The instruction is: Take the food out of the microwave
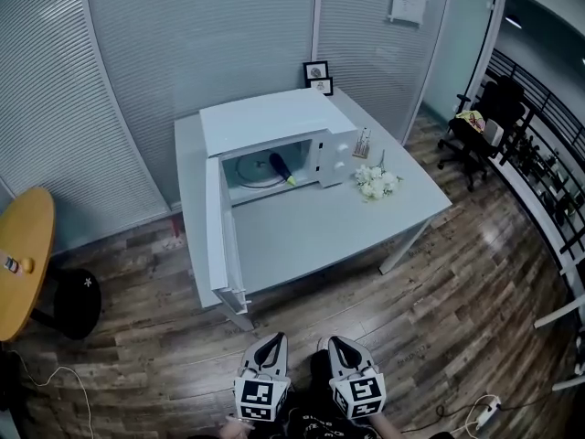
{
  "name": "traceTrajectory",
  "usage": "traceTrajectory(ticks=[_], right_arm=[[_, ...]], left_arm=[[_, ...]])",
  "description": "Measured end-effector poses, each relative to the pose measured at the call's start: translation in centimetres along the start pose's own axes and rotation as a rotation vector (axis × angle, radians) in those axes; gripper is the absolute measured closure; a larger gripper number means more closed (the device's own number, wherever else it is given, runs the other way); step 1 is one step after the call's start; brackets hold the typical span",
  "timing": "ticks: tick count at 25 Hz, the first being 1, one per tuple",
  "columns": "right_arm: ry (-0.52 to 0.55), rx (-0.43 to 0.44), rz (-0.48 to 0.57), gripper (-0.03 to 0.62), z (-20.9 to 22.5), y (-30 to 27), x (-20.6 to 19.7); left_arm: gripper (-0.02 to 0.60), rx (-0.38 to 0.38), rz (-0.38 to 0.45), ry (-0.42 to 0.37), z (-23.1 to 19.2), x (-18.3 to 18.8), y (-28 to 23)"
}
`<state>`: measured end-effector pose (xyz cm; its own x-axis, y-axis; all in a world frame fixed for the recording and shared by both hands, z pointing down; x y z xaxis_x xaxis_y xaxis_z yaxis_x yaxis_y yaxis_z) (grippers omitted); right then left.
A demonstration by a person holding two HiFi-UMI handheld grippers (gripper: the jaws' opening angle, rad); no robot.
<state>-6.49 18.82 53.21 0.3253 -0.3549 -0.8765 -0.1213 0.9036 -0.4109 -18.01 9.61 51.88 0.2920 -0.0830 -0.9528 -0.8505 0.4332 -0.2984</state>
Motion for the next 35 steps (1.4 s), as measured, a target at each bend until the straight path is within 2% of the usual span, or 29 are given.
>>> traceTrajectory(ticks=[6,11,17,24,30,35], right_arm=[[0.022,0.038,-0.014,0.589,1.6,-2.4,1.1],[0.052,0.114,-0.040,0.589,3.4,-6.2,3.2],[0.076,0.210,-0.075,0.589,5.7,-11.3,6.1],[0.080,0.279,-0.091,0.589,8.6,-15.4,8.6],[0.088,0.317,-0.079,0.589,11.7,-17.3,10.6],[0.087,0.338,-0.078,0.589,14.8,-18.8,12.3]], left_arm=[[0.574,0.027,-0.018,0.021,-0.1,-0.3,-2.0],[0.574,0.048,-0.020,0.013,-0.9,1.0,-5.4],[0.574,0.114,-0.048,0.037,-2.2,2.3,-9.6],[0.574,0.184,-0.093,0.058,-3.3,3.3,-13.7],[0.574,0.265,-0.095,0.168,-4.2,4.0,-17.3],[0.574,0.323,-0.088,0.195,-4.1,5.0,-19.7]])
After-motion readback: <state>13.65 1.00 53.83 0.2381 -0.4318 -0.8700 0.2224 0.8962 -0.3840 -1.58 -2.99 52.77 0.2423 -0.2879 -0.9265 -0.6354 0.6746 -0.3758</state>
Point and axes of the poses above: the fingertips, and each gripper's own axes: y backward along the fingers, z to its right, x out of its top, the point moved 4 cm from there along y, backward along the fingers, and after that the axes turned 11 degrees about -y, right-handed, at the moved point
